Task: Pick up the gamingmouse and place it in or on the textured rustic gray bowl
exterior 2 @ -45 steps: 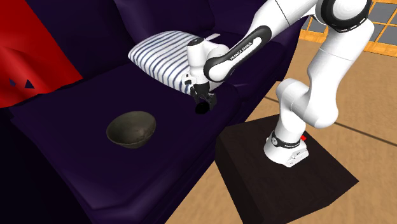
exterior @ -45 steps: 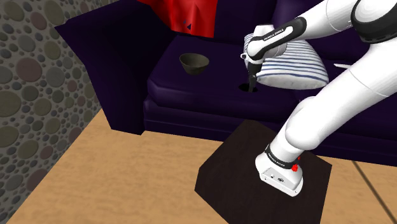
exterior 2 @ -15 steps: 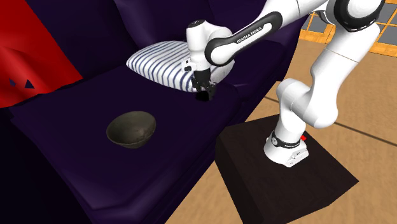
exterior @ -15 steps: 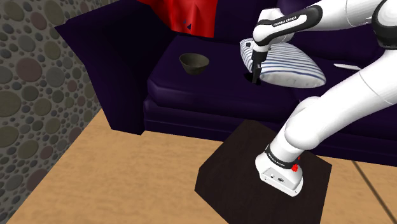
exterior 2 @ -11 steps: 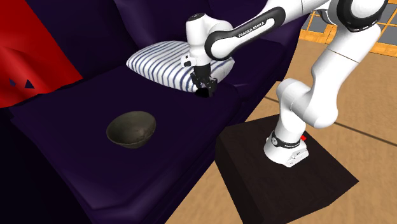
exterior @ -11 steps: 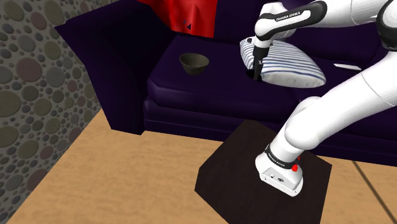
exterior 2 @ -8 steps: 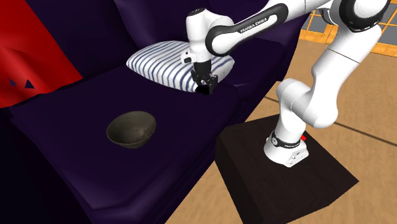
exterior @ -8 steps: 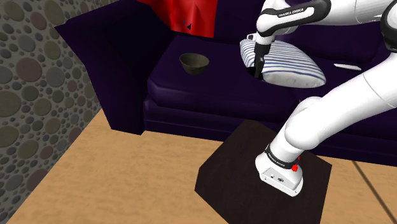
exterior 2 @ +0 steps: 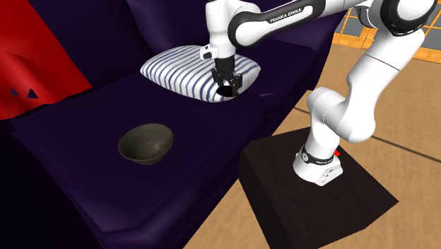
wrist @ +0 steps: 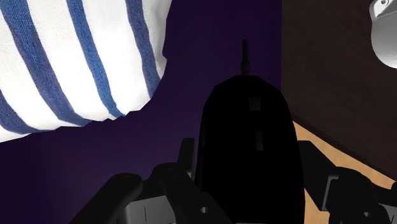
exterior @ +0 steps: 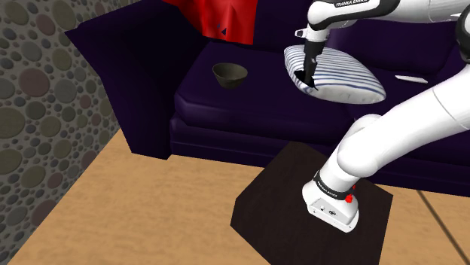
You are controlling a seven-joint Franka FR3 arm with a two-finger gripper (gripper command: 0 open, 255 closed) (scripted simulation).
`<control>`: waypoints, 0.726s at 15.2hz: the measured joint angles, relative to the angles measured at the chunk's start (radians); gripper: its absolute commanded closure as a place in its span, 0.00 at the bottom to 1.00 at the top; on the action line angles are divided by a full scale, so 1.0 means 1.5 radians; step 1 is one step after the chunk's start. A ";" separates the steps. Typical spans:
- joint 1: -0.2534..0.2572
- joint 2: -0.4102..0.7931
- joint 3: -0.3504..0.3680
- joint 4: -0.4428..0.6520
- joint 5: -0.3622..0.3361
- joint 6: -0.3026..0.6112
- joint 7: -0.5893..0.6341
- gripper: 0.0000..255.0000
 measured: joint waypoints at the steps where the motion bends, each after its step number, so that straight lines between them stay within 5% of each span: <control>1: -0.001 -0.002 0.001 0.007 0.000 -0.009 -0.002 1.00; 6: 0.005 0.000 0.011 0.044 0.008 -0.045 0.001 1.00; 11: 0.045 0.093 0.022 0.117 0.062 -0.036 0.024 1.00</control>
